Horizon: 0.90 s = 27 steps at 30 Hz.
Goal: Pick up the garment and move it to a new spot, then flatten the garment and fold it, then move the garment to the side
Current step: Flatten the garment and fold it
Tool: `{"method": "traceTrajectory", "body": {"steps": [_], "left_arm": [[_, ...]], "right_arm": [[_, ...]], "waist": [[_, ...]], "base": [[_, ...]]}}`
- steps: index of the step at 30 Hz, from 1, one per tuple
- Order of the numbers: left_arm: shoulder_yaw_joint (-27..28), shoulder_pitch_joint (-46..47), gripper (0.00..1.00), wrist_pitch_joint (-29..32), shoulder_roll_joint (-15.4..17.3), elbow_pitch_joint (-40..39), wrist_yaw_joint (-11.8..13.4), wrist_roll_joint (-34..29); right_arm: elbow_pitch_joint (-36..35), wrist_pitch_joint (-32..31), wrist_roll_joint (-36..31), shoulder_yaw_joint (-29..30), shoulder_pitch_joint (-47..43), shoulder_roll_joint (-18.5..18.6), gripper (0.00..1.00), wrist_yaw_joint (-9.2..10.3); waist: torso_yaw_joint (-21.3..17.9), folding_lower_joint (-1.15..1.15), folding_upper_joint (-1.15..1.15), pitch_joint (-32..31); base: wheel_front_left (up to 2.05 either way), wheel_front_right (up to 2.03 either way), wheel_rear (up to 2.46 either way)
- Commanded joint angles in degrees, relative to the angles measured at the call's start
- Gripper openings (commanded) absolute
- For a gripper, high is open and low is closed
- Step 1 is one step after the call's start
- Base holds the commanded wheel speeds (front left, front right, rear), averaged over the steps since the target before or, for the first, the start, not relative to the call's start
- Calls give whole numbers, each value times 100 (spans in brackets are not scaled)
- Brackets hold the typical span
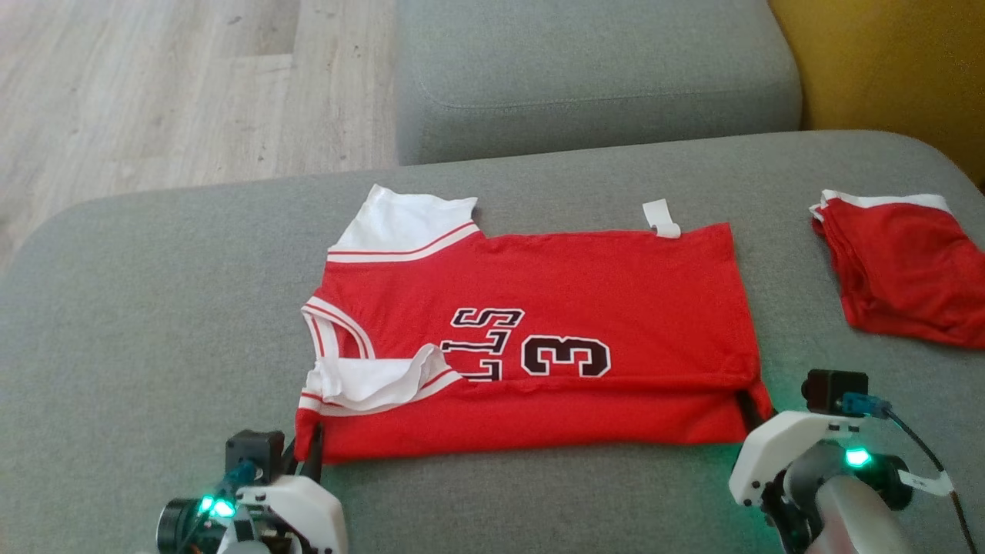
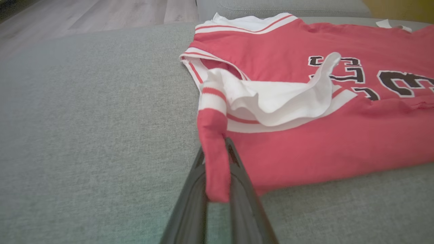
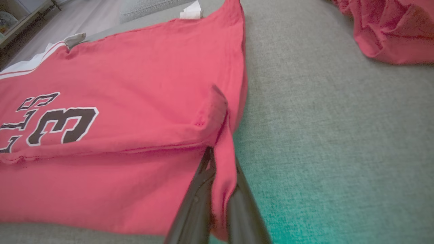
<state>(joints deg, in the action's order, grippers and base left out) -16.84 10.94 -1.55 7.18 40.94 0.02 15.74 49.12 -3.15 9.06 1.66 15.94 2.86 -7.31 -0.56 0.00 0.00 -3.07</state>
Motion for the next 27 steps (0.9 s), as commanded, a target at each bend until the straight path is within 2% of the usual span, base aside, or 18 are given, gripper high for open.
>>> {"method": "traceTrajectory", "body": {"steps": [1, 2, 3, 4, 5, 9, 15, 20, 27], "left_arm": [[157, 156, 0, 17, 151, -219, 18, 42], [146, 130, 0, 57, 162, -280, 6, 53], [143, 110, 23, 69, 178, -350, 16, 55], [148, 94, 72, 38, 197, -433, 53, 43], [156, 80, 100, 14, 210, -506, 97, 33], [239, 93, 100, -157, 231, -833, 268, 40], [440, 310, 100, -1036, 214, -1493, 417, 48], [503, 345, 100, -1316, 93, -2021, 359, 27], [644, 44, 100, -1342, -158, -2622, 281, -78]], "right_arm": [[-313, 20, 75, -170, 121, 2, 3, -18], [-462, 6, 134, -211, 65, 2, 82, -18], [-599, -20, 206, -241, 9, 2, 100, -18], [-756, -9, 261, -284, -40, 2, 100, -18], [-922, 37, 286, -303, -86, 2, 100, -18], [-1606, 443, 271, -298, -227, 2, 100, -18], [-2496, 1347, 158, -332, -382, 2, 100, -18], [-2949, 1728, -67, -170, -513, 2, 100, -18], [-3191, 1809, -54, -299, -747, 2, 100, -18]], "waist": [[-20, 0, 0, 28], [-32, 0, 0, 43], [-43, 0, 0, 59], [-56, 0, 0, 78], [-67, 0, 0, 94], [-90, 0, 0, 154], [-96, 0, 0, 203], [-98, 0, 0, 224], [-123, 0, 0, 311]], "base": [[0, 0, 0], [0, 0, 0], [0, 0, 0], [0, 0, 0], [0, 0, 0], [0, 0, 0], [0, 0, 0], [0, 0, 0], [0, 0, 0]]}}
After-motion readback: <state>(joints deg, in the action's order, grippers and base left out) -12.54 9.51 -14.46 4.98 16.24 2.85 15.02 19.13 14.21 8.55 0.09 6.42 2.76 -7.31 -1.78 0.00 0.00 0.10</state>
